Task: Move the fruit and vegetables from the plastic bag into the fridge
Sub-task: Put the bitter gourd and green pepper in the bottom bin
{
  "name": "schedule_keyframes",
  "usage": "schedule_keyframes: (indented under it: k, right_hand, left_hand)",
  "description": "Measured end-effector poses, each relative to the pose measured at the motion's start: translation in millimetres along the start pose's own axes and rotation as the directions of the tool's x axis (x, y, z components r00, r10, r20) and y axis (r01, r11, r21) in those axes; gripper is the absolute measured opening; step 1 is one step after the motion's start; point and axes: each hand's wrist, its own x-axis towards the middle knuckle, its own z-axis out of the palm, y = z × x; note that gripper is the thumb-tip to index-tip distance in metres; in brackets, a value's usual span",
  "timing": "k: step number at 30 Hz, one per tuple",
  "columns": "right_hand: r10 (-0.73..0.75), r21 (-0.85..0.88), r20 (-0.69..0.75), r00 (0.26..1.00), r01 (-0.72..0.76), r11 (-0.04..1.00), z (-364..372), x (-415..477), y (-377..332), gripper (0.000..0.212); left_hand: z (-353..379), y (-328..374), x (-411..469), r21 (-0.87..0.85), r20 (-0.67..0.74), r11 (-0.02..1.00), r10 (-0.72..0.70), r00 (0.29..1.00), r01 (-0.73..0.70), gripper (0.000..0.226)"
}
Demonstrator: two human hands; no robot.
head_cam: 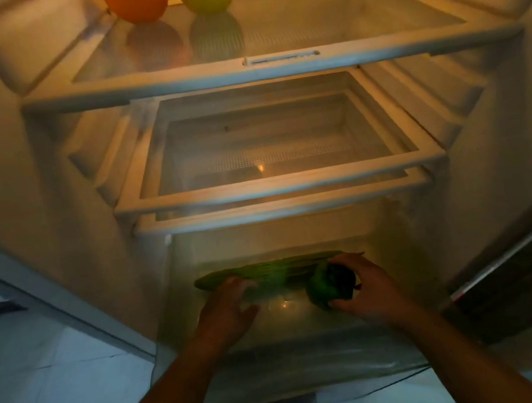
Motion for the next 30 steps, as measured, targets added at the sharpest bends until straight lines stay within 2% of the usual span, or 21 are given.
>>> schedule_keyframes:
  k: [2, 5, 10, 13, 15, 22, 30]
  right_hand:
    - [-0.012, -0.016, 0.004, 1.0, 0.013, 1.0, 2.4, 3.7, -2.8, 0.066]
    - [-0.064, -0.042, 0.041, 0.997, 0.065, 0.997, 7.8, 11.8, -12.3, 0.068]
    - [-0.134, -0.055, 0.211, 0.968, 0.148, 0.987, 34.3, 23.7, -39.5, 0.062]
    - [-0.147, -0.084, 0.288, 0.946, 0.178, 0.98, 54.7, 29.9, -48.5, 0.065]
    - [-0.167, -0.098, 0.315, 0.934, 0.208, 0.973, 64.4, 32.6, -49.7, 0.065]
    - [-0.205, -0.103, 0.3, 0.932, 0.246, 0.964, 74.3, 28.2, -47.7, 0.073]
    - [-0.151, -0.079, 0.279, 0.949, 0.179, 0.981, 81.1, 30.8, -50.6, 0.08]
  left_hand:
    - [-0.6, 1.3, -1.8, -0.042, 0.007, 0.999, -0.004, 1.0, 0.004, 0.051]
    - [-6.1, 2.7, -0.9, -0.071, -0.013, 0.997, -0.015, 1.0, 0.014, 0.042]
    - [-20.0, 0.5, -11.5, -0.183, -0.064, 0.98, -0.093, 0.994, 0.08, 0.045]
    - [-27.7, -0.6, -27.9, -0.332, 0.002, 0.921, -0.214, 0.977, 0.203, 0.044]
    - [-27.4, -4.3, -42.3, -0.356, 0.042, 0.902, -0.247, 0.968, 0.245, 0.042]
    - [-21.2, -10.9, -59.2, -0.464, 0.032, 0.83, -0.334, 0.942, 0.31, 0.042]
    - [-21.2, -12.0, -56.0, -0.477, 0.051, 0.817, -0.342, 0.938, 0.324, 0.039]
